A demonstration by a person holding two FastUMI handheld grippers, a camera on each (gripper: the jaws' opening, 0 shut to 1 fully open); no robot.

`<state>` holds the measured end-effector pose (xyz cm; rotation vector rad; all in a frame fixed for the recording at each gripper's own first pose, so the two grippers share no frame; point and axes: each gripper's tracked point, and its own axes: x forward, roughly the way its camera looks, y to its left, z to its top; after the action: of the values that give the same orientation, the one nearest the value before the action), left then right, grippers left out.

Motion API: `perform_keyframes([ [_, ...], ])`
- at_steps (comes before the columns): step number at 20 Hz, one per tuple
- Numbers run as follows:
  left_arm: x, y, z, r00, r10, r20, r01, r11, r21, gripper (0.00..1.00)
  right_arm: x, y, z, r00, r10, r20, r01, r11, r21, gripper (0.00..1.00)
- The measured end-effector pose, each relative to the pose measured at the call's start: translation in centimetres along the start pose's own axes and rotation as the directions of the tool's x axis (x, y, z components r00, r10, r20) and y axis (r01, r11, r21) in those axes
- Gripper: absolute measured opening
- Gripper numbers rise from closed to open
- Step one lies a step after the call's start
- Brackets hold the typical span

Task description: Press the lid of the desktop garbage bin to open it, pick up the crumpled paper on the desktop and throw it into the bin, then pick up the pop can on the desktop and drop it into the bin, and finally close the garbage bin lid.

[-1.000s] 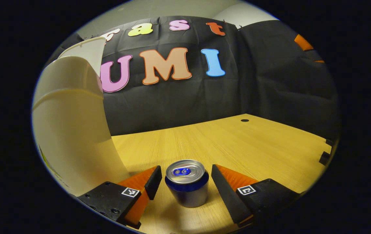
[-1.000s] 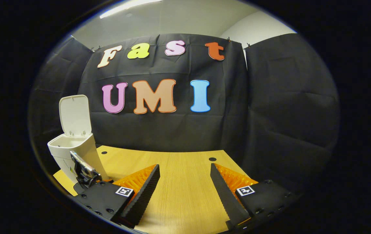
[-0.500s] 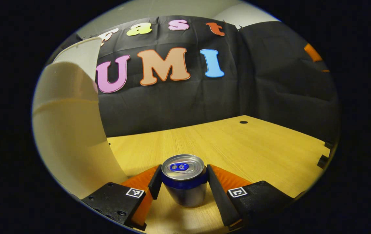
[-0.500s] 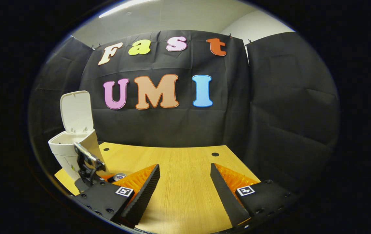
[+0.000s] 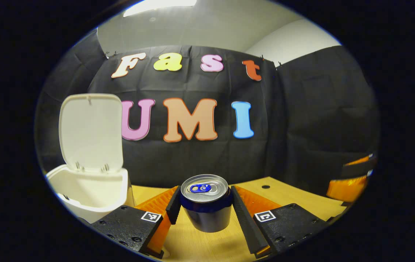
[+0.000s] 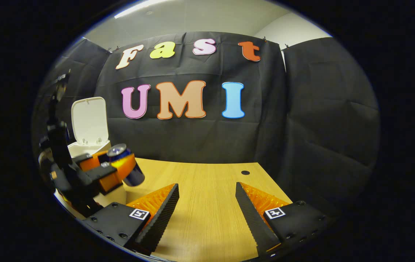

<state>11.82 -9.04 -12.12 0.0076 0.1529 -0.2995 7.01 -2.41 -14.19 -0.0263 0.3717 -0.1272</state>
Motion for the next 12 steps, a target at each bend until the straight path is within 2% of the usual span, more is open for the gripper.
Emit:
perform_keyframes([
  [3, -0.4, 1.6, 4.5, 0.997, 0.037, 0.069, -0.038, 0.999, 0.008, 0.77, 0.8, 1.6, -0.3, 0.999, 0.053, -0.011, -0.053, 0.999, 0.005, 0.99],
  [7, -1.8, 6.4, 7.8, 0.984, 0.136, 0.115, -0.143, 0.989, 0.047, 0.77, 1.5, 3.6, -0.4, 0.994, 0.112, -0.011, -0.112, 0.994, -0.007, 0.99],
  [12, -4.4, 14.2, 8.9, 0.948, 0.296, 0.117, -0.309, 0.944, 0.113, 0.77, 2.1, 6.3, -0.8, 0.981, 0.193, -0.023, -0.193, 0.981, 0.006, 0.99],
])
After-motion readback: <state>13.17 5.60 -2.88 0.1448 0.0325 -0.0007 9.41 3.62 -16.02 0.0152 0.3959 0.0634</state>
